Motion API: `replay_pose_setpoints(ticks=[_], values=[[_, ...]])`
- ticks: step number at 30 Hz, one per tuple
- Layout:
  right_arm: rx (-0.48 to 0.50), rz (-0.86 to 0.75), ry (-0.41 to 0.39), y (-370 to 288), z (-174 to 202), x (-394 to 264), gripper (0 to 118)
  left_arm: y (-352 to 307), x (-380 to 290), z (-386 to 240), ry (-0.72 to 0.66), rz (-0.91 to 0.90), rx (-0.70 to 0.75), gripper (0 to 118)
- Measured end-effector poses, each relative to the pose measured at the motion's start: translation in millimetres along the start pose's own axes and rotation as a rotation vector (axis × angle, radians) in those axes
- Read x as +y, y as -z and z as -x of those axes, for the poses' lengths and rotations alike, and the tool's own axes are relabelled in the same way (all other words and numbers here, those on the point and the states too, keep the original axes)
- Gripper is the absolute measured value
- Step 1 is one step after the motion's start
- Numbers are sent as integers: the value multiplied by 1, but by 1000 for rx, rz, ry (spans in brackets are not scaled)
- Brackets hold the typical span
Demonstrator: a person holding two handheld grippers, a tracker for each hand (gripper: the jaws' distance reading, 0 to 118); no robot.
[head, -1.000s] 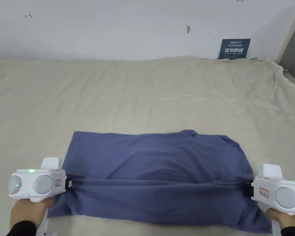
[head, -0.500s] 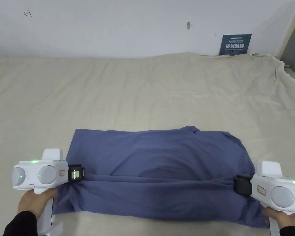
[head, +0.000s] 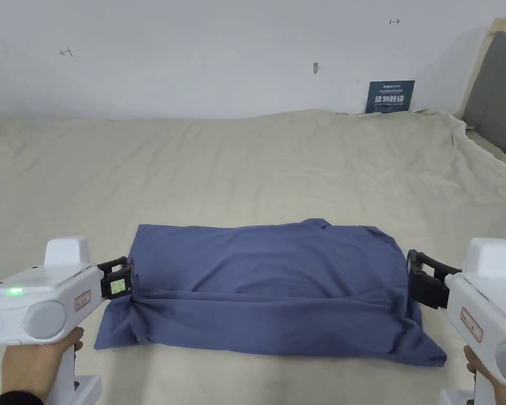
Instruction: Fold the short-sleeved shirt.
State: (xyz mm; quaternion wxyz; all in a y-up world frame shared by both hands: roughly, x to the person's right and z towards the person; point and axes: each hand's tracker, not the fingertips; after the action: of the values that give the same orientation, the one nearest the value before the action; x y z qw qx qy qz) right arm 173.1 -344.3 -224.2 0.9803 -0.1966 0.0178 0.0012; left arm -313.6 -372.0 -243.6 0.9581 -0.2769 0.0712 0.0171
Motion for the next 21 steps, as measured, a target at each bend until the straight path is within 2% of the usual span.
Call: replay_pose_setpoints(ticks=[3,4,5,11,12,16,21], values=[[-10,-16,-11,-15,-3,-8,17,-16,-14,-1,-18,-32,-8,24],[-15,-22,-16,-8,-13,-18,4,-20,-19,-1,-24,-36,-23,13],[-26,-28,-26,-9,-16,-23,2,-22,-23,-2,-30,-35,-31,0],[-15,-4,-24,-5,-26,-33,0,-21,-39,-5,-13,11,-61,0],[-17,-3,-26,-10,-16,-32,0,-20,-40,-4,-14,17,-63,0],[-15,1,-17,-5,-16,-31,0,-8,-36,-1,-7,42,-50,0],[-10,20,-16,5,-15,-31,0,24,-30,9,4,176,-48,0]])
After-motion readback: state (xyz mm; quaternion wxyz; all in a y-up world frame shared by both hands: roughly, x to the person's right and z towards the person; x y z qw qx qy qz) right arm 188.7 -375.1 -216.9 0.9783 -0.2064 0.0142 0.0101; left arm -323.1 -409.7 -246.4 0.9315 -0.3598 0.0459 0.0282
